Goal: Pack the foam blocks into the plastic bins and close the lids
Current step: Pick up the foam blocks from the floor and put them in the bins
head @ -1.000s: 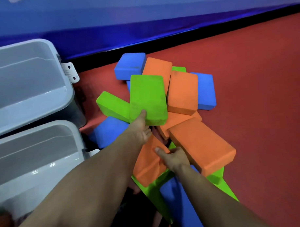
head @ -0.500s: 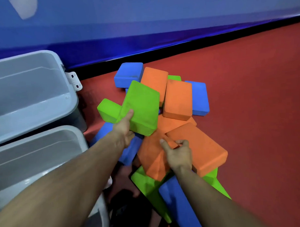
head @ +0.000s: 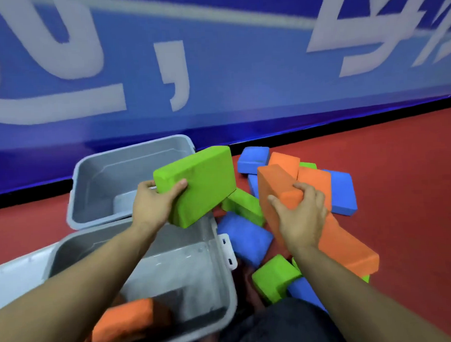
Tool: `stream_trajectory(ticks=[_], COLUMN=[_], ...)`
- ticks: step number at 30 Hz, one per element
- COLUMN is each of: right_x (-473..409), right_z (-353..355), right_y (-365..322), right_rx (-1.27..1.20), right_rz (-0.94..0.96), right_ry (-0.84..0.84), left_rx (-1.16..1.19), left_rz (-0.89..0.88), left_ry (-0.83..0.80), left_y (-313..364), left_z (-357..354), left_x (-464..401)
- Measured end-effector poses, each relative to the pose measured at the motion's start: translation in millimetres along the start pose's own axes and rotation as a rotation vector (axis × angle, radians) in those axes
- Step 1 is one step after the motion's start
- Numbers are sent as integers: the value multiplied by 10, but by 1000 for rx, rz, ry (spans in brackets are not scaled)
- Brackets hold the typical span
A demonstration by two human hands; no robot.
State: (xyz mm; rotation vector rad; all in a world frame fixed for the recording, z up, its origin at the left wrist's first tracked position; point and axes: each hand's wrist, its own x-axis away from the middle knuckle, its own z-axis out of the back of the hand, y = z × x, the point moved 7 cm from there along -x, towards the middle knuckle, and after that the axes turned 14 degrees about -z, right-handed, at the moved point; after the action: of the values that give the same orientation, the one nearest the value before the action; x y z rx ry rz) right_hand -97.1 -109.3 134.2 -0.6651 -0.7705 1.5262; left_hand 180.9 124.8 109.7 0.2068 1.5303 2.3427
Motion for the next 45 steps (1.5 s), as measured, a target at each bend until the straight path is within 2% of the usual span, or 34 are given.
stream_trajectory(ticks=[5,7,13,18,25,31,34,38,43,45], right_x=[638,902,1495,1548,1616,1743,1849,1952,1797,1695], right_z=[-421,-607,-1219,-1664,-2068,-2122,-2154,-2170,-2151,-2128], right_y=[-547,-655,-830,-549,-322,-185,-123,-26,-85,-80], right_rx=[-26,-28,101,327,607,767,877,873,771,732], right_rz=[157,141,193,198,261,384,503,454,383,316], right_ry=[-204,-276,-440,-514,-765,-953,-1042,-1173,-1088,-1052], left_rx=[-159,-185,-294,-448,-532,-613,-574,-497,-478,-506], left_rz=[2,21,28,18,-65,-54,-18,-11,-14,-28], left_ry=[136,179,153,6,-255,-383,-440,-462,-505,-589], left_y=[-62,-126,-544,-840,-1146,-1272,-1274,-1314,-1444,-1449], left_z=[1120,1457,1924,1762,1149,691,550,508,466,400], left_x=[244,396,546,437,267,170,200,192,227,274])
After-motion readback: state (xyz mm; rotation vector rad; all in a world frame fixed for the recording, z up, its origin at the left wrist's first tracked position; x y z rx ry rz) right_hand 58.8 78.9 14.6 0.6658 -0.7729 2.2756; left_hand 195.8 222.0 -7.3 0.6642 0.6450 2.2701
